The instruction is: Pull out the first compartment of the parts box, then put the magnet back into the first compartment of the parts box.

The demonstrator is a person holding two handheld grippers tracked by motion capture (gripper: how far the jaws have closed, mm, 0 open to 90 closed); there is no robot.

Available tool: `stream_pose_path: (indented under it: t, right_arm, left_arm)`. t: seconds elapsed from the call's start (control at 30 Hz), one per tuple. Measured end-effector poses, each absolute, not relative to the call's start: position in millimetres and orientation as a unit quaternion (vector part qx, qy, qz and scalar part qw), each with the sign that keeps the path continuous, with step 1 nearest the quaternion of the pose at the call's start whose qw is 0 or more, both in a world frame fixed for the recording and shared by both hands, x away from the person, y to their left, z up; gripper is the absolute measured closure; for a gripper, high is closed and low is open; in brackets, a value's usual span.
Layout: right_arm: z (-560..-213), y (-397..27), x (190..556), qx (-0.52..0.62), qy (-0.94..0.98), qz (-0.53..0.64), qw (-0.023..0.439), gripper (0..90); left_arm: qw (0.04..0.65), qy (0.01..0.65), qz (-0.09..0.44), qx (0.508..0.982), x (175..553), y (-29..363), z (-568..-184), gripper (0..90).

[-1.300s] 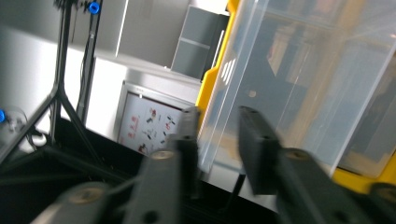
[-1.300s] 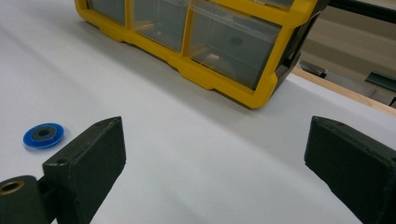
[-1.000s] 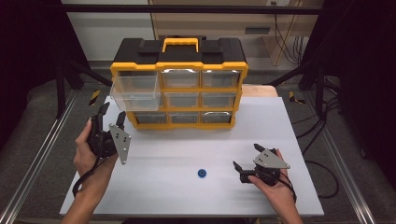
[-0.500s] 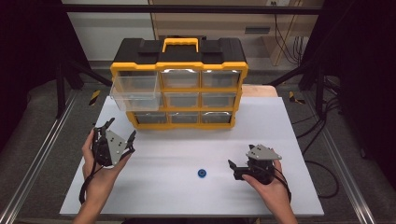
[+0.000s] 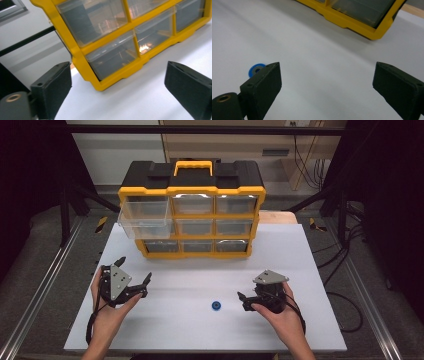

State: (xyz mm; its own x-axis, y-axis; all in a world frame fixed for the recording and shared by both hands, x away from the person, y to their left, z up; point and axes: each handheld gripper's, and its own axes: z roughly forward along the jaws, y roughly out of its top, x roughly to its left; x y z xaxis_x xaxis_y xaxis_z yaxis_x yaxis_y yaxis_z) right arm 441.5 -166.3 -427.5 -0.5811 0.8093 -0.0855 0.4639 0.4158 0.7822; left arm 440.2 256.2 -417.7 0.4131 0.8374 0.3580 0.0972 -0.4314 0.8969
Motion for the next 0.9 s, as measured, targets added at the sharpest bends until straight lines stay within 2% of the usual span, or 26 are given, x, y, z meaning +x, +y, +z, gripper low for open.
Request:
stream_pose_path:
  t: [0.27, 0.47, 0.6, 0.77, 0.9]
  right_arm:
    - [-421, -150, 448, 0.393, 0.823, 0.364, 0.190, 7.6]
    - [-420, -137, 458, 0.381, 0.838, 0.348, 0.178, 7.2]
    - [-419, -124, 461, 0.375, 0.842, 0.343, 0.181, 9.0]
    - [-425, -109, 466, 0.369, 0.851, 0.335, 0.166, 12.5]
    - [-431, -100, 467, 0.366, 0.855, 0.338, 0.146, 15.0]
  left_arm:
    - [0.437, 0.325, 0.418, 0.727, 424, 257, -428, 4.6]
    - [0.450, 0.315, 0.414, 0.726, 417, 257, -431, 4.5]
    - [0.462, 0.309, 0.408, 0.724, 417, 255, -434, 4.2]
    - [0.464, 0.300, 0.412, 0.724, 418, 258, -434, 4.1]
    - [0.474, 0.316, 0.408, 0.713, 419, 265, -435, 3.9]
